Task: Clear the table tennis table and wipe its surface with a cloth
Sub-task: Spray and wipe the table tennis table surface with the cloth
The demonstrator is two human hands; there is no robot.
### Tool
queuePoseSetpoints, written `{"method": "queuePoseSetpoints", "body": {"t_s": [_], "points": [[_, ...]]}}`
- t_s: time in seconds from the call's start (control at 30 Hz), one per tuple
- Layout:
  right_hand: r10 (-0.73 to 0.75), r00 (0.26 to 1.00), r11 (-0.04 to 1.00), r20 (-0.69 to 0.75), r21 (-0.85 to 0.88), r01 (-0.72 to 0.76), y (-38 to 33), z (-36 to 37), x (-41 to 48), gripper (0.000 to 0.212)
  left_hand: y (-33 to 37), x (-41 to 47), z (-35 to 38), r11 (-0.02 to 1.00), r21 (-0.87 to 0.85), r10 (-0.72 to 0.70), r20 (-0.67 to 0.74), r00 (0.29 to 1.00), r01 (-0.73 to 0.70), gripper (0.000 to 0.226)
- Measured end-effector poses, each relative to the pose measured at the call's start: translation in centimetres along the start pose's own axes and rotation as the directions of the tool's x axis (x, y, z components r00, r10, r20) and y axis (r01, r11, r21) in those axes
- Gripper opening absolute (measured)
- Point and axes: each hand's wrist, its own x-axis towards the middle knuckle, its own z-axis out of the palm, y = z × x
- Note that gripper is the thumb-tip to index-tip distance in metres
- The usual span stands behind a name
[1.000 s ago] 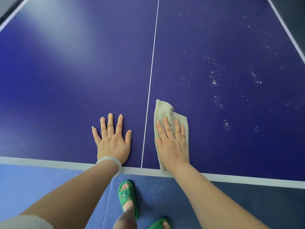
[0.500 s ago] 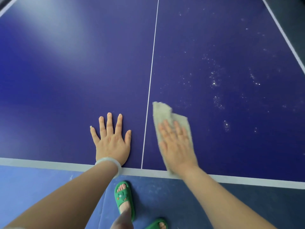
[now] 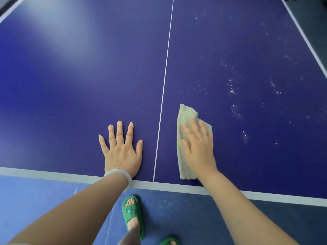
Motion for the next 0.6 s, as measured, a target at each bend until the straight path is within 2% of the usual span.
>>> {"method": "queuePoseSetpoints", "body": {"t_s": [0.1,0.2,0.37,0.5,0.6], "points": [[0.229,0.965,0.965,-0.124,0.159,-0.209,0.7,-1.6,2.4,0.046,0.0,0.0,0.0,1.000,-0.003,0.000,-0.004,1.000,0.000,0.066],[0.364,0.930,0.911,-0.046,0.227,-0.345,1.3,-2.9,5.2,0.046,0.0,0.0,0.0,1.000,-0.011,-0.001,-0.012,1.000,0.000,0.067],[0.398,0.907,0.856,0.141,0.300,-0.422,2.3,-3.8,6.9,0.025,0.0,0.0,0.2,1.000,-0.017,-0.003,-0.024,1.000,0.003,0.068],[0.326,0.936,0.856,0.134,0.379,-0.352,2.4,-3.8,6.9,0.028,-0.1,0.0,0.3,1.000,-0.009,-0.005,-0.018,1.000,0.005,0.070],[0.284,0.940,0.791,0.188,0.508,-0.340,2.3,-4.6,6.9,0.031,-0.1,0.0,0.3,1.000,-0.013,-0.008,-0.020,1.000,0.007,0.070]]}}
